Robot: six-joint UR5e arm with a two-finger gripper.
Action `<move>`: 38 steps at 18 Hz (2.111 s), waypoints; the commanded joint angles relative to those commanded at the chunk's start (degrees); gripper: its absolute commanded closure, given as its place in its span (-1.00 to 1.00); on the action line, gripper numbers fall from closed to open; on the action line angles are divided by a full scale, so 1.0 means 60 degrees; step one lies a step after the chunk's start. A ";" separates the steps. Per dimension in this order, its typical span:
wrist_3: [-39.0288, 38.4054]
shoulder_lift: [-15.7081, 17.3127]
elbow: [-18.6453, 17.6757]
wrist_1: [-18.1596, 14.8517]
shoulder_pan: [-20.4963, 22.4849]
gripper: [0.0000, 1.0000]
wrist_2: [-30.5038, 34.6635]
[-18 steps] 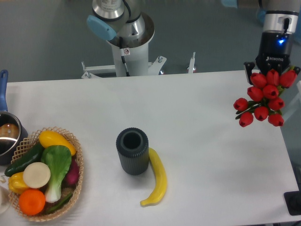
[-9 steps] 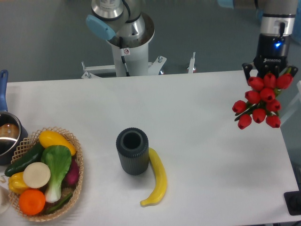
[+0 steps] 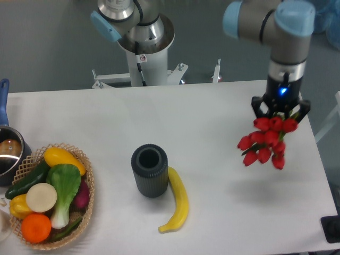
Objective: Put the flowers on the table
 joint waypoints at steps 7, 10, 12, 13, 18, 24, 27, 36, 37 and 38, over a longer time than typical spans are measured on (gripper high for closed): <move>-0.0470 -0.1114 0.0353 0.0044 -0.0558 0.09 -0.0074; -0.0485 -0.1320 0.0411 0.0044 -0.0690 0.02 -0.0074; -0.0485 -0.1394 0.0397 0.0044 -0.0748 0.00 -0.0074; -0.0471 -0.1394 0.0397 0.0044 -0.0748 -0.07 -0.0059; -0.0324 -0.1365 0.0484 0.0146 -0.0734 -0.95 -0.0045; -0.0280 -0.0415 0.0732 0.0615 -0.0121 -1.00 -0.0015; -0.0047 0.0114 0.0836 0.0586 0.0437 -1.00 -0.0001; 0.3993 0.1417 0.0135 0.0015 0.1799 -1.00 -0.0045; 0.4490 0.1578 -0.0099 0.0000 0.1989 -1.00 -0.0088; 0.4930 0.1754 -0.0304 0.0000 0.2180 -1.00 -0.0176</move>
